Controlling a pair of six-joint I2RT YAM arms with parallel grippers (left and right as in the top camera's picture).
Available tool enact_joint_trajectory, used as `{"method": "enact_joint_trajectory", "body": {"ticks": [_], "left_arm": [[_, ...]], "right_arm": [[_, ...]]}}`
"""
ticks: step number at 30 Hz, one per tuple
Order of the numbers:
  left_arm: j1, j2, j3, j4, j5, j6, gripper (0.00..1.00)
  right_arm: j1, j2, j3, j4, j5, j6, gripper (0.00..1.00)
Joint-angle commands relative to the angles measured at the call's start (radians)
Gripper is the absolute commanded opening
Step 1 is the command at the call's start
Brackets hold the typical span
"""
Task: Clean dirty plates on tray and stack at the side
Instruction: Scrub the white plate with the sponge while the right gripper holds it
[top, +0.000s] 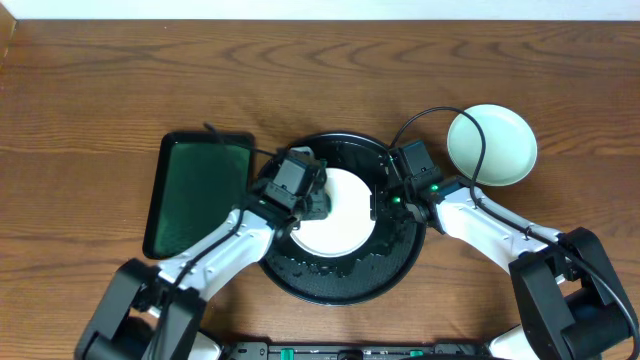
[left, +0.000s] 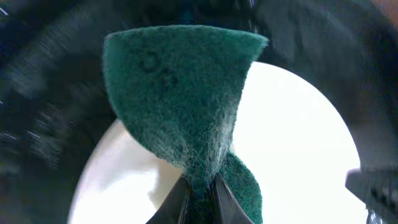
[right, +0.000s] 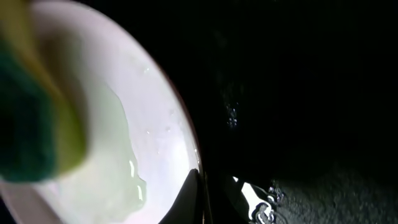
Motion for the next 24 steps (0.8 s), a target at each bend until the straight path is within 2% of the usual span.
{"method": "enact_joint_trajectory", "body": {"ticks": [1,7,11,14,18,24], "left_arm": [[-0.014,0.056,-0.016,-0.004,0.051,0.021,0.07],[-0.013,0.122,-0.016,-0.090,-0.227,0.021,0.08],[-0.012,0.102,-0.015,-0.190,-0.458,0.021,0.07],[-0.012,0.052,-0.015,-0.228,-0.544,0.020,0.07],[-0.013,-0.050,-0.015,-0.202,-0.450,0.020,0.07],[-0.013,-0.146,-0.015,-0.079,0.022,0.020,0.07]], "right_arm": [[-0.005,0.009,-0.012,-0.006,0.066,0.007,0.01],[-0.005,0.009,-0.012,-0.014,0.066,0.007,0.01],[-0.005,0.009,-0.012,-0.014,0.067,0.007,0.01],[-0.005,0.009,-0.012,-0.013,0.067,0.007,0.01],[-0.005,0.009,-0.012,-0.013,0.067,0.007,0.01],[-0.005,0.009,-0.012,-0.013,0.066,0.007,0.01]]}}
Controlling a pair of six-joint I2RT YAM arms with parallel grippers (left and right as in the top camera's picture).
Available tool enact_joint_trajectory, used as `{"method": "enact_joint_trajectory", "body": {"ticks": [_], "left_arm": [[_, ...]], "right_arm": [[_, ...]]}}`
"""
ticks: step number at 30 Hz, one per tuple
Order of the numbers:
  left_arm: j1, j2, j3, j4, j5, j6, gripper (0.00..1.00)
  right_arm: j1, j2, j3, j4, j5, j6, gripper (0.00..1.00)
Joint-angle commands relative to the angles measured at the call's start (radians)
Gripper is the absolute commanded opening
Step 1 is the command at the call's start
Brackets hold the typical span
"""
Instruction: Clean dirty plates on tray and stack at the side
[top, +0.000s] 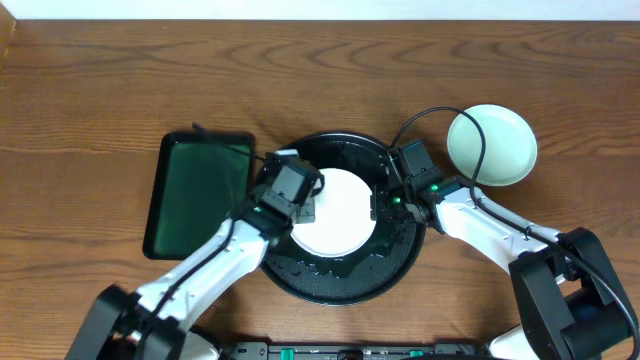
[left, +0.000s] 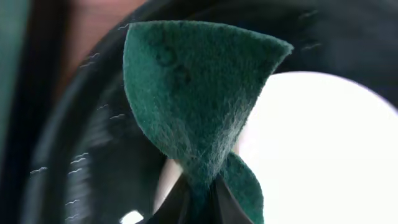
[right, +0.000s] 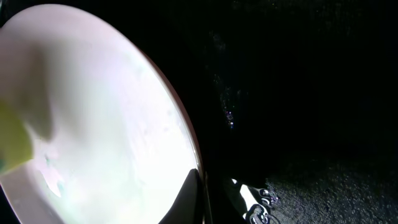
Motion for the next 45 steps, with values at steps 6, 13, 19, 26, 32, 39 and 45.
{"method": "enact_joint_trajectory", "body": {"ticks": [6,13,19,26,32,39,45], "left_arm": [[-0.035,0.027,-0.005,0.045,0.328,-0.050,0.07],[-0.068,0.179,-0.005,0.016,0.161,-0.050,0.07],[-0.060,0.251,-0.005,-0.100,-0.192,-0.051,0.07],[-0.005,0.186,-0.004,-0.183,-0.332,-0.051,0.07],[0.026,0.065,-0.004,-0.168,-0.372,-0.051,0.07],[0.029,-0.119,-0.004,-0.140,-0.342,-0.051,0.08],[0.076,-0.213,-0.004,-0.167,-0.343,-0.052,0.07]], "right_arm": [[-0.006,0.009,-0.012,-0.006,0.061,0.007,0.01],[-0.006,0.009,-0.012,-0.006,0.061,0.007,0.01],[-0.005,0.009,-0.012,-0.008,0.060,0.007,0.01],[-0.005,0.009,-0.012,-0.010,0.061,0.006,0.01],[-0.005,0.009,-0.012,-0.009,0.061,0.006,0.01],[-0.005,0.009,0.024,-0.043,0.061,-0.020,0.01],[-0.004,0.008,0.190,-0.210,0.079,-0.114,0.01]]}}
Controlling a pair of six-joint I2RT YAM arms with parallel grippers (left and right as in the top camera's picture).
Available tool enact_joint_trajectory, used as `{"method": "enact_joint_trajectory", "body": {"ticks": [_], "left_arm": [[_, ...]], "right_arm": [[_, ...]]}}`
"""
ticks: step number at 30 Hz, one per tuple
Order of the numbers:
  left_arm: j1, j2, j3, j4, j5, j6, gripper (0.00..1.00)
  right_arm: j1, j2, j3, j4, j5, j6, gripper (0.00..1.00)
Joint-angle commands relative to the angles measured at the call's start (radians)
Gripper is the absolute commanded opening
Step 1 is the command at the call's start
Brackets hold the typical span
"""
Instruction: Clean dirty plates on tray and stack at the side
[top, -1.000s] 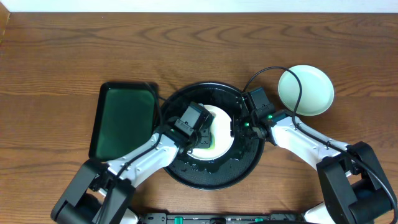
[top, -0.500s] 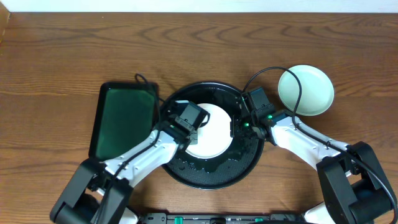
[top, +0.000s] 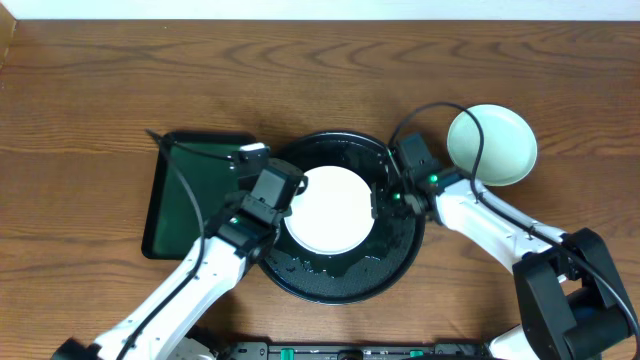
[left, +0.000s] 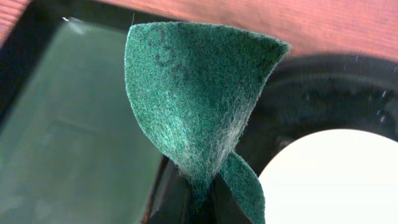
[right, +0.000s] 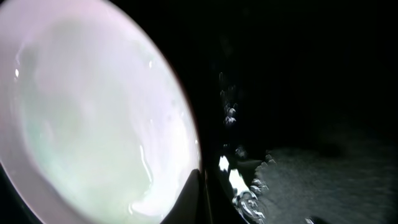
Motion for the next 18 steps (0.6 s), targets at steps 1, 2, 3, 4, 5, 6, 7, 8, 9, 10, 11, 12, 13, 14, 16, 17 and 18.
{"method": "enact_joint_trajectory", "body": {"ticks": [1,2,3,4,5,6,7,8,9,10,11,12,13,14,16,17,18], "left_arm": [[0.053,-0.037,-0.006,-0.015,-0.043,-0.006,0.07],[0.076,-0.043,-0.006,-0.019,-0.043,-0.006,0.07],[0.100,-0.047,-0.006,-0.022,-0.043,-0.006,0.07],[0.141,-0.048,-0.006,-0.029,-0.042,-0.006,0.07],[0.159,-0.048,-0.006,-0.034,-0.042,-0.006,0.07],[0.187,-0.048,-0.006,-0.043,-0.042,-0.006,0.07],[0.217,-0.048,-0.006,-0.056,-0.035,-0.006,0.07],[0.238,-0.048,-0.006,-0.067,-0.023,-0.006,0.08],[0.263,-0.048,-0.006,-0.080,-0.001,-0.006,0.07],[0.286,-0.048,-0.006,-0.091,0.024,-0.006,0.07],[0.312,-0.048,-0.006,-0.102,0.054,-0.005,0.07],[0.331,-0.048,-0.006,-0.112,0.073,-0.005,0.07],[0.348,-0.048,-0.006,-0.119,0.087,-0.005,0.08],[0.362,-0.048,-0.006,-0.126,0.093,-0.005,0.07],[0.383,-0.048,-0.006,-0.133,0.093,-0.005,0.08],[0.391,-0.048,-0.006,-0.134,0.093,-0.005,0.07],[0.397,-0.048,-0.006,-0.134,0.094,-0.005,0.07]], "right_arm": [[-0.003,0.008,0.119,-0.078,0.088,-0.085,0.01],[0.001,0.008,0.154,-0.117,0.120,-0.100,0.01],[0.010,0.008,0.195,-0.164,0.165,-0.114,0.01],[0.023,0.008,0.246,-0.220,0.229,-0.132,0.01],[0.030,0.008,0.267,-0.244,0.254,-0.142,0.01],[0.040,0.008,0.298,-0.275,0.287,-0.157,0.01],[0.052,0.008,0.331,-0.308,0.311,-0.172,0.01],[0.058,0.008,0.351,-0.328,0.320,-0.177,0.01],[0.064,0.008,0.369,-0.349,0.322,-0.177,0.01],[0.067,0.008,0.377,-0.363,0.314,-0.172,0.01],[0.066,0.008,0.377,-0.370,0.296,-0.166,0.02],[0.066,0.008,0.375,-0.379,0.274,-0.151,0.05],[0.064,0.013,0.368,-0.379,0.254,-0.138,0.09],[0.064,0.016,0.361,-0.377,0.237,-0.127,0.14],[0.065,0.026,0.341,-0.362,0.206,-0.123,0.24],[0.068,0.031,0.323,-0.349,0.182,-0.123,0.29],[0.068,0.037,0.304,-0.334,0.154,-0.123,0.32]]}}
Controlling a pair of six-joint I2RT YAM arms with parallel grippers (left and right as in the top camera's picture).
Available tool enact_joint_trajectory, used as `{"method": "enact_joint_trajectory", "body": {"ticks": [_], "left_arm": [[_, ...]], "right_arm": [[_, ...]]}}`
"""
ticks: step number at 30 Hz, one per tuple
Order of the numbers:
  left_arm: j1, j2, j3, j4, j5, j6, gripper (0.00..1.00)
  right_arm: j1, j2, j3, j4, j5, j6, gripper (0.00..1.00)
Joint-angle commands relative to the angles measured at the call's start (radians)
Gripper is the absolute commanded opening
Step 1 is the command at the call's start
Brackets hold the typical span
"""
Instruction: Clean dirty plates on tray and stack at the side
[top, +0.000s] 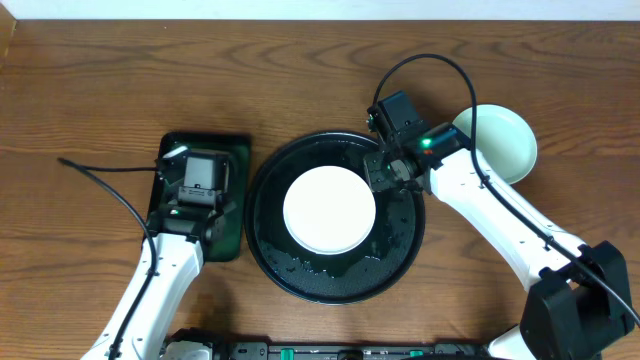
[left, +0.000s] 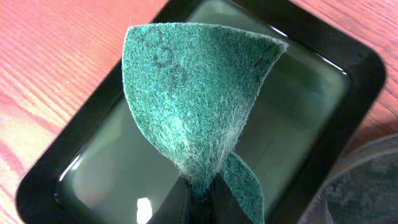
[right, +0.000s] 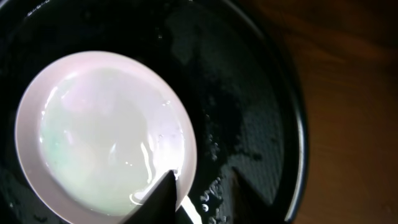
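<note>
A white plate (top: 330, 210) lies wet in the round black tray (top: 335, 290); the right wrist view shows this plate (right: 106, 130) from above with water on the tray floor (right: 273, 106). My right gripper (top: 383, 175) hangs open above the plate's right rim, one finger (right: 163, 194) over the plate, the other over the tray. My left gripper (top: 200, 160) is shut on a folded green scouring pad (left: 193, 99) above the rectangular black basin (left: 348, 68) at the left.
A pale green plate (top: 500, 145) sits alone on the wooden table right of the round tray. The rectangular basin (top: 205, 140) holds shallow water. Cables trail from both arms across the table.
My left gripper moved left with the pad, from the round tray's edge to over the rectangular basin. My right gripper let go of the plate's rim, opened and rose higher.
My left gripper held the pad on the white plate while my right gripper was shut on the plate's right rim. The pad then stood at the plate's left edge, then off the plate by the basin. Now it is over the basin and the plate lies free.
</note>
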Motion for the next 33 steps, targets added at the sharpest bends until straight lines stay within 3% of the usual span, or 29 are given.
{"method": "enact_joint_trajectory", "body": {"ticks": [1,6,14,19,23,33], "left_arm": [[0.024,-0.009,-0.004,-0.003,0.019,-0.005,0.08],[0.025,-0.009,-0.004,-0.005,0.019,-0.005,0.07],[0.025,-0.009,-0.004,-0.010,0.042,-0.005,0.08],[0.025,0.001,-0.004,-0.011,0.053,-0.005,0.07],[0.025,0.058,-0.004,-0.005,0.162,-0.006,0.08],[0.025,0.302,-0.004,0.050,0.169,-0.005,0.08]], "right_arm": [[0.003,0.035,-0.063,0.028,-0.100,0.005,0.34],[0.003,0.068,-0.167,0.136,-0.233,0.012,0.39],[0.004,0.117,-0.265,0.265,-0.260,0.053,0.40],[0.004,0.156,-0.276,0.317,-0.260,0.058,0.30],[0.004,0.175,-0.276,0.333,-0.259,0.075,0.19],[0.009,0.178,-0.275,0.336,-0.256,0.075,0.20]]}}
